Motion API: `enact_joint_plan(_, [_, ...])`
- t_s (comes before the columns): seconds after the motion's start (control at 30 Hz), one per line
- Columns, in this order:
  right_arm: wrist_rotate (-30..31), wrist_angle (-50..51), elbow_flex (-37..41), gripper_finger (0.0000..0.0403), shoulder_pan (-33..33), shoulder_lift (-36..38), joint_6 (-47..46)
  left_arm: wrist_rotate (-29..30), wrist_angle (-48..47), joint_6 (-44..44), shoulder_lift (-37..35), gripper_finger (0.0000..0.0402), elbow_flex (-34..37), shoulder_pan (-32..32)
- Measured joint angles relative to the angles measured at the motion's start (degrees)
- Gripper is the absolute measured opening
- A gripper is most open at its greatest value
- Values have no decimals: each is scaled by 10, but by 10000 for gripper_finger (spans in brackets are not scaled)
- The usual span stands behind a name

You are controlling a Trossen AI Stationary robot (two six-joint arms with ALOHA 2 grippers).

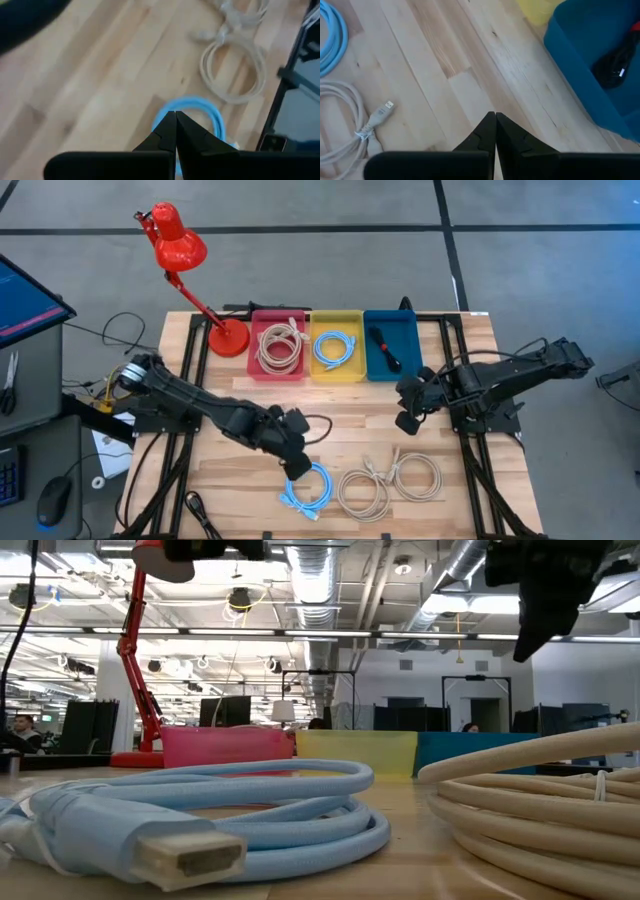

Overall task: Pick & Place USB Port
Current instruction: Put the bottom blue charger cable into the yellow bin

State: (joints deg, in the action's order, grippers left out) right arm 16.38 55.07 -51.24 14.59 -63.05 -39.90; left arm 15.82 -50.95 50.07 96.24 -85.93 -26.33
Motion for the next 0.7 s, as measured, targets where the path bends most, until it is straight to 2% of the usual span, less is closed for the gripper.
enact_joint_plan(0.33, [0, 1, 0, 1, 0, 0, 30, -151, -2, 29, 92, 4, 0, -6])
enact_joint_plan(0.57, [0, 2, 0, 1, 0, 0, 43, -155, 6, 29, 121, 15, 0, -3])
enact_joint_plan(0.7, [2, 2, 0, 1, 0, 0, 45, -148, 15, 29, 123, 37, 6, 0])
